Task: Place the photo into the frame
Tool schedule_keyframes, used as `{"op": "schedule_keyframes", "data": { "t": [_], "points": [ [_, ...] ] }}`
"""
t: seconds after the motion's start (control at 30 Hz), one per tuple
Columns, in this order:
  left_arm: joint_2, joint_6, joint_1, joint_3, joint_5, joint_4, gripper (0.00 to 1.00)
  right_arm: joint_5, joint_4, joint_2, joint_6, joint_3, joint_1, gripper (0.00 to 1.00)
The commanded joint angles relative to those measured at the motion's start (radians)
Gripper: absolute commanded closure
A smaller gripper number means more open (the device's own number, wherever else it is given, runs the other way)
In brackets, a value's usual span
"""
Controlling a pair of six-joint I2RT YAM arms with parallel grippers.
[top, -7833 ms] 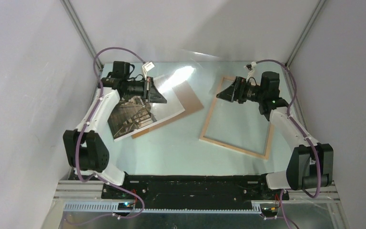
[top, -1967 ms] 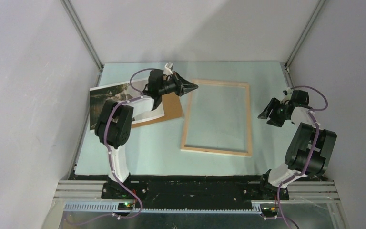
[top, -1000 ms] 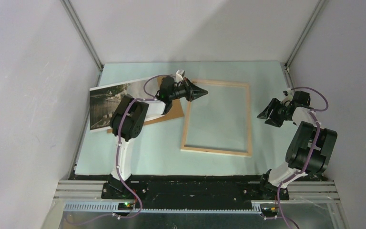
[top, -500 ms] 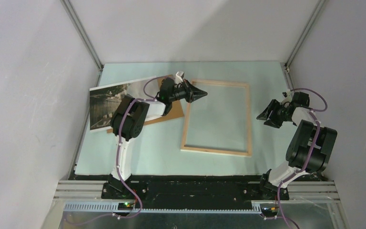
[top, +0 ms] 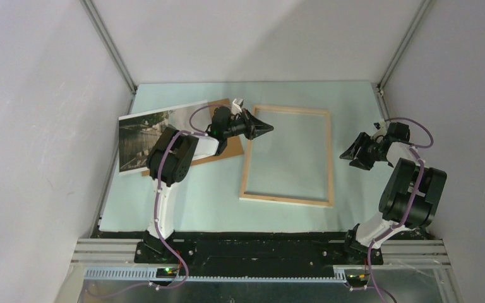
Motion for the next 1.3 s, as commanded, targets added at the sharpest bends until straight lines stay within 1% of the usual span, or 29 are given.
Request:
{"op": "schedule_keyframes", "data": {
  "t": [0.0, 1.27],
  "points": [
    [-0.012, 0.035, 0.000, -0.011, -0.003, 0.062, 1.00, -0.024, 0.008, 0.007, -0.015, -0.003, -0.005, 0.43],
    [-0.032, 0.061, 0.017, -0.044, 0.009, 0.062, 1.00, -0.030, 0.006, 0.023, -0.017, -0.003, -0.005, 0.45]
  ]
}}
